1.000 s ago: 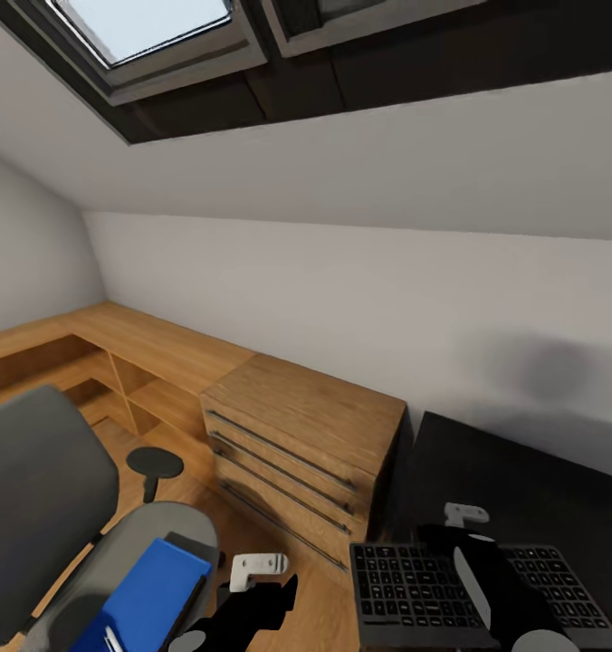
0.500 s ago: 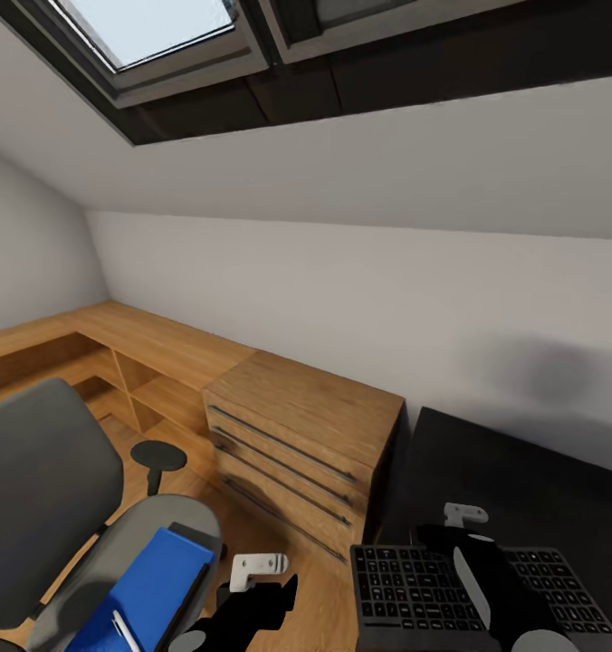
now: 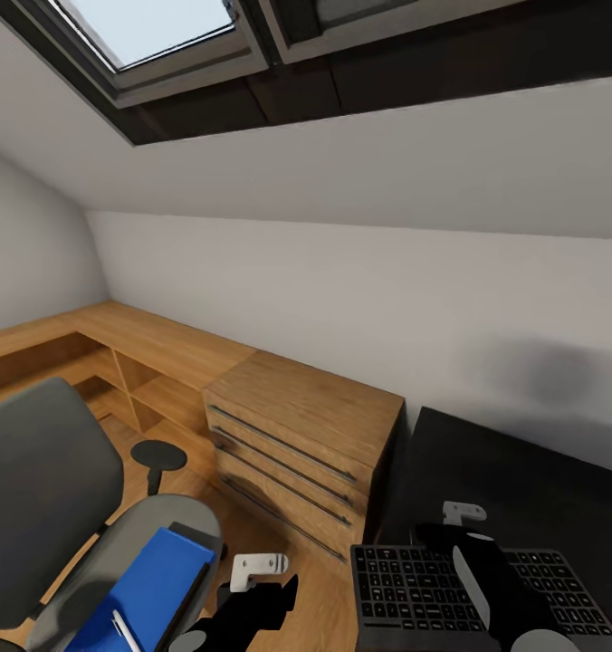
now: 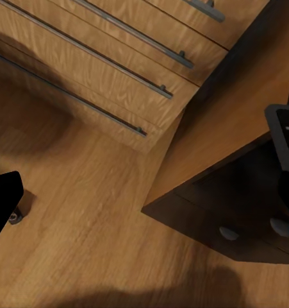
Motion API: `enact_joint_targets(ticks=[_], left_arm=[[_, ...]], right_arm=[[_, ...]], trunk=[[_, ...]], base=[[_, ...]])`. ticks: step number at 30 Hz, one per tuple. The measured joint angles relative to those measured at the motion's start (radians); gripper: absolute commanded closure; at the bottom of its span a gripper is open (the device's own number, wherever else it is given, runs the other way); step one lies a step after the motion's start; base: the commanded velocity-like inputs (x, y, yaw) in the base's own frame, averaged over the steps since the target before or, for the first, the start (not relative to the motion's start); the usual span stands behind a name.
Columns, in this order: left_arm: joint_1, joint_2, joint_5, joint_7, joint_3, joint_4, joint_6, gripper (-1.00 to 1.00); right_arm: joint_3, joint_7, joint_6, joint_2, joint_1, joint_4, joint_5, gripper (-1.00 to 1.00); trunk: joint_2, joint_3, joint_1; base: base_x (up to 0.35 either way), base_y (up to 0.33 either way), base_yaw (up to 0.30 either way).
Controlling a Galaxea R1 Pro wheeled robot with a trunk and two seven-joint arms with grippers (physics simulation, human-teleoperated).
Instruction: In the bedroom, organize the workspace by keeping the computer under the desk, ensuring the monitor is on the desk, placing the keyboard on the desk next to the monitor, placing the mouse on the desk next to the keyboard, moving the folder from the swivel chair onto the desk next to the mouse, stacking the notebook on top of the folder with the pen on top of the notebook, and positioning the swivel chair next to the desk.
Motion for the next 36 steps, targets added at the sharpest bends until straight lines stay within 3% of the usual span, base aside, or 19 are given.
enact_joint_targets(ticks=[10, 13, 16, 18, 19, 21, 36], left_arm=[[0.000, 0.000, 0.000, 0.000, -0.001, 0.001, 0.000, -1.00], [0.000, 0.000, 0.000, 0.000, -0.001, 0.001, 0.000, -1.00], [0.000, 0.000, 0.000, 0.000, -0.002, 0.001, 0.000, -1.00], [0.000, 0.000, 0.000, 0.000, -0.001, 0.002, 0.000, -1.00], [0.000, 0.001, 0.000, 0.000, -0.002, 0.002, 0.000, -1.00], [0.000, 0.000, 0.000, 0.000, -0.001, 0.001, 0.000, -1.00], [0.000, 0.000, -0.001, 0.000, -0.002, 0.001, 0.000, -1.00]], right_arm=[[0.003, 0.029, -0.001, 0.000, 0.000, -0.006, 0.000, -1.00], [0.004, 0.110, 0.001, 0.000, 0.001, -0.053, 0.002, -1.00], [0.006, 0.145, 0.003, 0.001, 0.001, -0.069, 0.003, -1.00], [0.044, 0.172, 0.005, 0.001, 0.001, -0.079, 0.004, -1.00], [0.088, 0.178, 0.006, 0.002, 0.002, -0.082, 0.003, -1.00], [0.109, 0.182, 0.007, 0.003, 0.002, -0.083, 0.001, -1.00], [0.132, 0.184, 0.008, 0.015, 0.001, -0.082, 0.003, -1.00]], trunk=[[0.000, 0.000, 0.000], [0.000, 0.000, 0.000], [0.000, 0.000, 0.000], [0.000, 0.000, 0.000], [0.000, 0.000, 0.000], [0.000, 0.000, 0.000], [0.000, -0.003, 0.000]], base=[[0.000, 0.000, 0.000], [0.000, 0.000, 0.000], [0.000, 0.000, 0.000], [0.000, 0.000, 0.000], [0.000, 0.000, 0.000], [0.000, 0.000, 0.000], [0.000, 0.000, 0.149]])
